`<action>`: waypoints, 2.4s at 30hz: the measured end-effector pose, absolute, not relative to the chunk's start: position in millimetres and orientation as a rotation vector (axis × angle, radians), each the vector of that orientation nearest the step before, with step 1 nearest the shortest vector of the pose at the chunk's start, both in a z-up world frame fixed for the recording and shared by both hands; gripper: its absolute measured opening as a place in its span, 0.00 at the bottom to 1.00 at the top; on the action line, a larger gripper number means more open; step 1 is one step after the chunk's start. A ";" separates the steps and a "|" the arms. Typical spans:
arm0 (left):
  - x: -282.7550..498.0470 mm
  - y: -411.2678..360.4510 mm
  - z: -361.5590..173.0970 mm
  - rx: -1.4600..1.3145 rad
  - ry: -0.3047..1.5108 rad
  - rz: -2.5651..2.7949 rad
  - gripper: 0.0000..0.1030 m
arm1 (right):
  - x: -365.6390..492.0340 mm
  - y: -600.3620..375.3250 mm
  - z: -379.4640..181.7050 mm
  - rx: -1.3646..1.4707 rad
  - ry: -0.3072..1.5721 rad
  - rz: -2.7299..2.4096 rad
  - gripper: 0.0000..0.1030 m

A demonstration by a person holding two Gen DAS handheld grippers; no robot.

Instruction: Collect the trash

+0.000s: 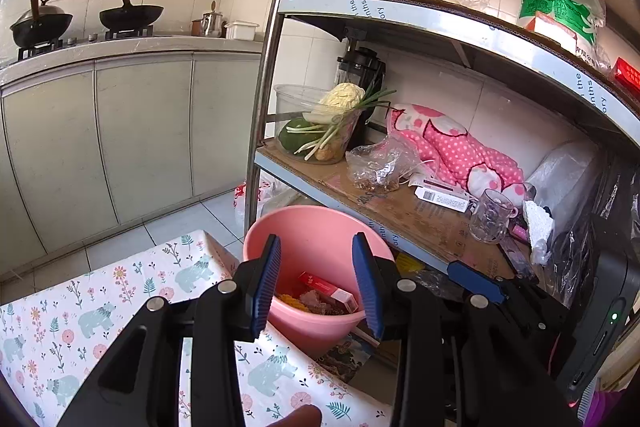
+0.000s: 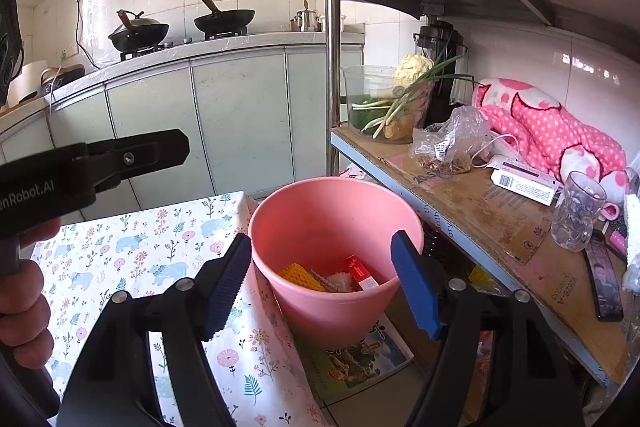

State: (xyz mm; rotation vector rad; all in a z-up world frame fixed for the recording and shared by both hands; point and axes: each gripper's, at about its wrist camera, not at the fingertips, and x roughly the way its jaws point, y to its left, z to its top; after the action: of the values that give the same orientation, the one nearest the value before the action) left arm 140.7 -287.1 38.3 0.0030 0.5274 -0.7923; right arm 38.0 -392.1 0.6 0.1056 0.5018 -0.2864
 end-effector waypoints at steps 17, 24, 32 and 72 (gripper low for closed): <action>138.8 -272.2 35.9 -0.014 0.516 -0.756 0.35 | 39.3 -381.7 2.4 0.085 0.513 -0.293 0.72; 137.3 -270.3 34.1 0.000 0.505 -0.746 0.35 | 41.2 -380.1 0.4 0.083 0.528 -0.294 0.72; 137.0 -270.4 34.1 -0.001 0.503 -0.746 0.35 | 43.9 -380.2 -0.8 0.085 0.541 -0.295 0.72; 135.2 -271.6 30.4 0.022 0.493 -0.759 0.35 | 47.1 -381.4 -6.3 0.087 0.561 -0.288 0.72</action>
State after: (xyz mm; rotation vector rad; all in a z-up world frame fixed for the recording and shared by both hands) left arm 135.2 -271.6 30.4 0.0216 0.4931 -0.7586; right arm 47.1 -381.4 -6.3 0.0875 0.5614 -0.2879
